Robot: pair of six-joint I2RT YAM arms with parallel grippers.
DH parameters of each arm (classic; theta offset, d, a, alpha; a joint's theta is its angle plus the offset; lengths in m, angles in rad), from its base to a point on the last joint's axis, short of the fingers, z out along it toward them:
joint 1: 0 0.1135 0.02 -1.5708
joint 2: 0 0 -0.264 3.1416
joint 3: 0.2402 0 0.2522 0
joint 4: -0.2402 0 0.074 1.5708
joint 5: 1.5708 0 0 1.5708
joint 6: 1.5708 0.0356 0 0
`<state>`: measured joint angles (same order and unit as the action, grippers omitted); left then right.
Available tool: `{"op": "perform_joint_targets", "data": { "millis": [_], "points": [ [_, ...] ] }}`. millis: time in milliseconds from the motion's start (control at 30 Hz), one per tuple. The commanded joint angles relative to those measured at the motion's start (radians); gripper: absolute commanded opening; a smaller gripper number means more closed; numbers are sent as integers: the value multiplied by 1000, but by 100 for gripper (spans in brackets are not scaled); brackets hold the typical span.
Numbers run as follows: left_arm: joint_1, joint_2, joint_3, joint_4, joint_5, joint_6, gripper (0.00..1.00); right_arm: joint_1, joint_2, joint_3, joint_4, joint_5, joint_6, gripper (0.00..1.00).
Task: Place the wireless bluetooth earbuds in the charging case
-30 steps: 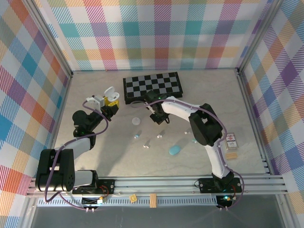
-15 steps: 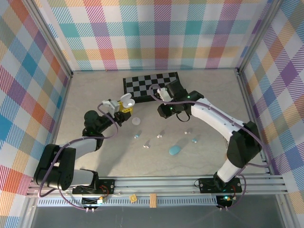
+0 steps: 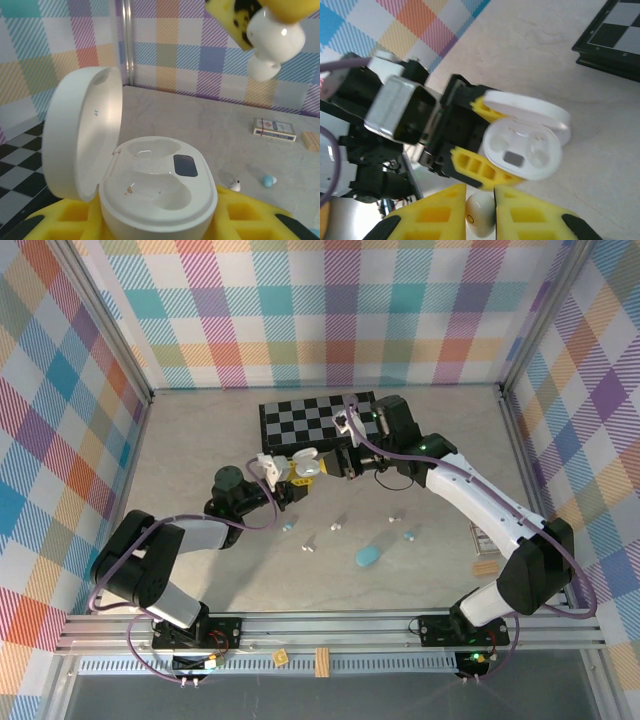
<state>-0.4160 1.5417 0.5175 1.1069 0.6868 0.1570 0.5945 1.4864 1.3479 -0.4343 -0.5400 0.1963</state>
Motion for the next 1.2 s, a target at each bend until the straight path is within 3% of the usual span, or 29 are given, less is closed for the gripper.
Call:
{"op": "perform_joint_targets", "data": {
  "millis": [0,1167],
  "points": [
    [-26,11,34,98,16,3,37,-12,-2,-6,52,-71,25,18],
    [-55,-63,41,66,66,-8,37,-33,75,-16,21,-8,-3,18]
  ]
}}
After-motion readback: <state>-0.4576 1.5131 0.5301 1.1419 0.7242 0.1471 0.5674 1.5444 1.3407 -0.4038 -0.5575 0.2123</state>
